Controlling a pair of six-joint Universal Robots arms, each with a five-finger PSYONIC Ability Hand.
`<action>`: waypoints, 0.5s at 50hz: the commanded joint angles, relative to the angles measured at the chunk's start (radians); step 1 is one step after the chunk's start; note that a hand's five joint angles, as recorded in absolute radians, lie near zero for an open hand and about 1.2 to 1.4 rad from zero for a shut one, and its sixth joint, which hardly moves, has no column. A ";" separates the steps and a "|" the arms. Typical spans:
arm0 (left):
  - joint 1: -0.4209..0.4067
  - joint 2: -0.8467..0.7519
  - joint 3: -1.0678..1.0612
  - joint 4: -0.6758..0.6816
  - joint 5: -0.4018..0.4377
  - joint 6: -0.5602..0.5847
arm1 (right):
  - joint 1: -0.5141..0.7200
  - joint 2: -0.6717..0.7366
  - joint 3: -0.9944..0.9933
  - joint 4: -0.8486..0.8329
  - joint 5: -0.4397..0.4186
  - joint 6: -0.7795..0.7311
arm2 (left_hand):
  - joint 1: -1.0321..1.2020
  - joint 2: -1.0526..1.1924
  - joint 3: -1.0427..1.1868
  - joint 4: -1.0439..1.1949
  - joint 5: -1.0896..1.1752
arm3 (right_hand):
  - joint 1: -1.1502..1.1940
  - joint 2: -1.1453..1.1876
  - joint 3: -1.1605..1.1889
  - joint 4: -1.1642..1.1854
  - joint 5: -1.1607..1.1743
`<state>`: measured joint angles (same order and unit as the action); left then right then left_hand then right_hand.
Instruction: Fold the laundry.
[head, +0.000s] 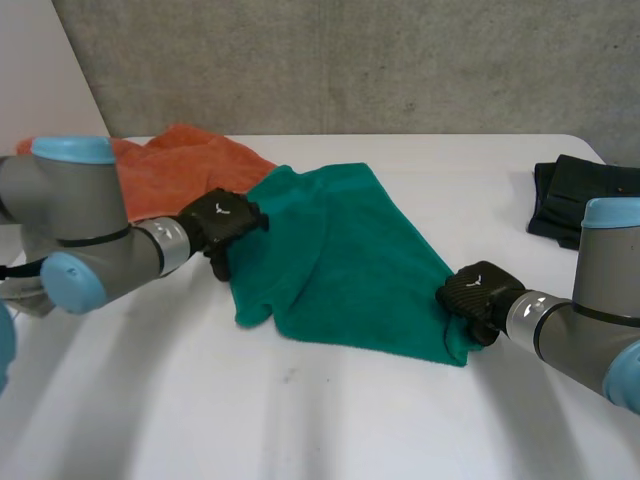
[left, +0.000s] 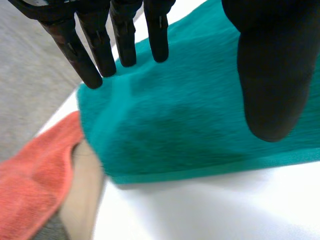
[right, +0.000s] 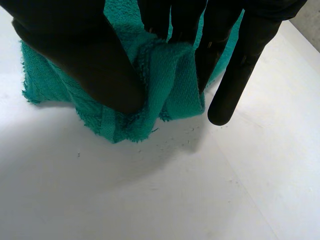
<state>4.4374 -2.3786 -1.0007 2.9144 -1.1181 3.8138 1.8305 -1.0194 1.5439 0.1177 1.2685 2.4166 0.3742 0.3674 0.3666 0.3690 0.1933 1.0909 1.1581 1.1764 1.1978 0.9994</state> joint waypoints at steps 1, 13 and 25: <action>0.008 0.150 -0.171 -0.179 0.041 -0.011 | -0.004 -0.001 0.005 -0.003 0.000 0.001 | 0.106 0.113 0.114 0.112 0.113 | 0.305 0.238 0.220 0.198 0.222; -0.023 0.177 -0.338 -0.034 0.055 -0.092 | 0.004 -0.016 0.015 0.002 0.008 0.006 | 0.086 0.093 0.093 0.091 0.092 | 0.305 0.238 0.220 0.198 0.222; -0.101 0.093 -0.305 0.081 -0.106 -0.143 | 0.000 -0.048 0.045 0.000 0.008 0.015 | 0.725 0.732 0.733 0.730 0.732 | 0.305 0.238 0.220 0.198 0.222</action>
<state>4.3642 -2.2457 -1.3298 2.9641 -1.1423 3.6718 1.8320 -1.0554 1.5774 0.1190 1.2768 2.4262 0.7037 0.6745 0.6741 0.6770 0.4992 1.0908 1.1573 1.1764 1.1980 0.9994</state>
